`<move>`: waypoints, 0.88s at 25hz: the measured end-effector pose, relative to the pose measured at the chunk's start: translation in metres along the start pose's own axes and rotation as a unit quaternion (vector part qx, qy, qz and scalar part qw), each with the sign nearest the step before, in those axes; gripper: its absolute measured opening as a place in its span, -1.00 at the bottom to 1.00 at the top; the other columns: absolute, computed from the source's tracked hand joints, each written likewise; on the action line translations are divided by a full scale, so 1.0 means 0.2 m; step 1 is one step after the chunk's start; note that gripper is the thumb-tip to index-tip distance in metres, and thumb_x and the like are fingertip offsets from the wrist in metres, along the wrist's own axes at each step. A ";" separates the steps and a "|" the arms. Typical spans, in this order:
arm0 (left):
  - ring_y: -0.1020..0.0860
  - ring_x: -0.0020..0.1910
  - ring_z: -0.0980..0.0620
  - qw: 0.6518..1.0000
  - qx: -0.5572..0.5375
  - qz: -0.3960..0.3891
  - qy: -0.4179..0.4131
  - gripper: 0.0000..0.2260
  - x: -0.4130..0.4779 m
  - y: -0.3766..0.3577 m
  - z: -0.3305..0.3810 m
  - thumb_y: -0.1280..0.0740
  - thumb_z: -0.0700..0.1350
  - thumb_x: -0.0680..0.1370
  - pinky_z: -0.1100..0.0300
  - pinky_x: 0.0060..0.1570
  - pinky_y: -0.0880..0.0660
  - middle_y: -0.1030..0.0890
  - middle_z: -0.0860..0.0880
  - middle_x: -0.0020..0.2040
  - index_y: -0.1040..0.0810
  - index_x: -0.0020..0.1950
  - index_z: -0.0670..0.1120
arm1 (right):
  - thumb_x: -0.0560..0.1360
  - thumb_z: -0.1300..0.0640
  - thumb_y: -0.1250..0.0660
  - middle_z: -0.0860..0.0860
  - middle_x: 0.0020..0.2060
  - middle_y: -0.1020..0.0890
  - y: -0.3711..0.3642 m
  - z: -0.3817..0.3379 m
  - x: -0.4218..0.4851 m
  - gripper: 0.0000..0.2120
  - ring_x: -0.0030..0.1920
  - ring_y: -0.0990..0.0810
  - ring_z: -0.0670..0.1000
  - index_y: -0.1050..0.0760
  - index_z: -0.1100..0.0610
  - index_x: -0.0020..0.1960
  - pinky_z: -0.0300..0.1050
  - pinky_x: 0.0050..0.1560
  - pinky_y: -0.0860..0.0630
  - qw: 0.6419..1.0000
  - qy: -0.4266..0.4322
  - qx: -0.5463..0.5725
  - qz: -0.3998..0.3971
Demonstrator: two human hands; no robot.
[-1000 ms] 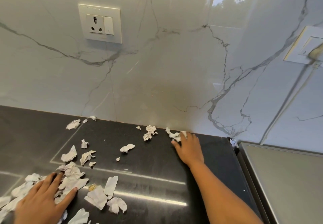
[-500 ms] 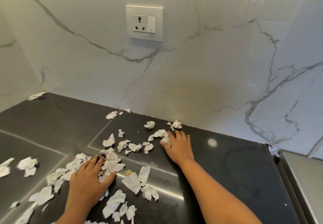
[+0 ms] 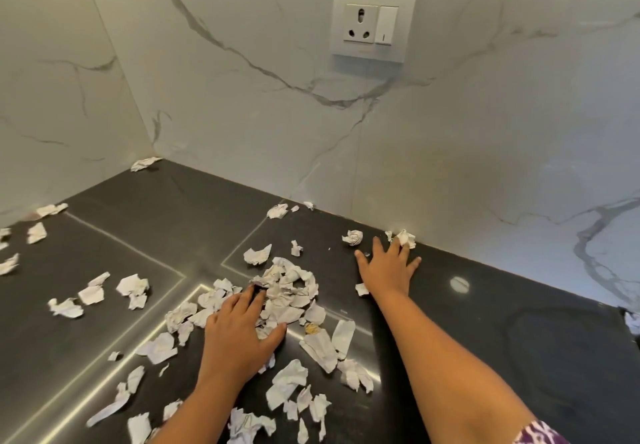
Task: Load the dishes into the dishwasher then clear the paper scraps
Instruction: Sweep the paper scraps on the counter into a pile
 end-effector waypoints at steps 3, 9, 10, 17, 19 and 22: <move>-0.07 0.50 0.07 1.000 0.005 -0.001 -0.007 -0.15 0.00 0.02 0.00 0.27 0.42 0.28 0.03 0.41 -0.13 -0.09 0.13 0.54 -0.07 0.52 0.14 | 0.56 -0.24 0.01 0.12 0.48 -0.17 -0.02 -0.06 -0.05 -0.46 0.49 -0.07 0.12 -0.23 -0.01 0.46 0.12 0.47 0.03 0.994 0.109 -0.009 -0.008; -0.10 0.50 0.04 1.000 -0.009 -0.014 -0.012 -0.17 0.00 0.02 0.00 0.21 0.41 0.29 0.01 0.39 -0.14 -0.16 0.08 0.52 -0.16 0.50 0.12 | 0.58 -0.09 -0.13 -0.14 0.23 -0.53 0.05 -0.10 -0.43 -0.65 0.26 -0.40 -0.16 -0.49 -0.02 0.28 -0.13 0.36 -0.23 0.946 0.195 0.253 -0.053; -0.11 0.49 0.03 1.000 -0.011 -0.016 -0.015 -0.18 0.00 0.01 -0.01 0.19 0.40 0.30 0.01 0.38 -0.15 -0.18 0.08 0.52 -0.19 0.49 0.12 | 0.57 -0.12 -0.13 -0.21 0.19 -0.54 0.05 -0.11 -0.52 -0.65 0.22 -0.41 -0.23 -0.50 -0.05 0.26 -0.11 0.39 -0.19 0.942 0.201 0.263 -0.062; -0.38 0.32 0.05 0.984 -0.160 0.032 -0.070 -0.36 -0.05 0.05 -0.04 -0.02 0.31 0.35 0.06 0.27 -0.32 -0.50 0.06 0.30 -0.52 0.29 0.04 | 0.58 0.17 -0.19 -0.10 0.14 -0.62 0.11 -0.14 -0.94 -0.73 0.18 -0.53 -0.21 -0.53 0.07 0.22 -0.38 0.11 -0.45 0.801 0.071 0.577 -0.144; -0.44 0.22 0.05 0.961 -0.255 0.059 -0.094 -0.40 -0.07 0.07 -0.06 -0.06 0.27 0.36 0.15 0.24 -0.34 -0.58 0.03 0.19 -0.59 0.21 -0.02 | 0.57 0.21 -0.21 -0.08 0.09 -0.64 0.14 -0.05 -1.03 -0.76 0.15 -0.56 -0.15 -0.56 0.05 0.17 -0.36 0.05 -0.49 0.813 0.011 0.578 -0.075; -0.39 0.24 0.02 0.931 -0.347 0.060 -0.096 -0.42 -0.11 0.10 -0.10 -0.11 0.23 0.36 0.24 0.24 -0.23 -0.56 -0.01 0.17 -0.59 0.20 -0.06 | 0.53 0.22 -0.28 -0.13 0.00 -0.64 0.14 0.09 -1.19 -0.77 0.09 -0.57 -0.14 -0.57 -0.10 0.00 -0.21 0.12 -0.49 0.884 -0.021 0.466 0.005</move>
Point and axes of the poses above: each hand's wrist, its own x-axis towards the middle knuckle, its own y-axis out of the back of the hand, z = x × y, the point moved 2 cm from there along x, towards the middle knuckle
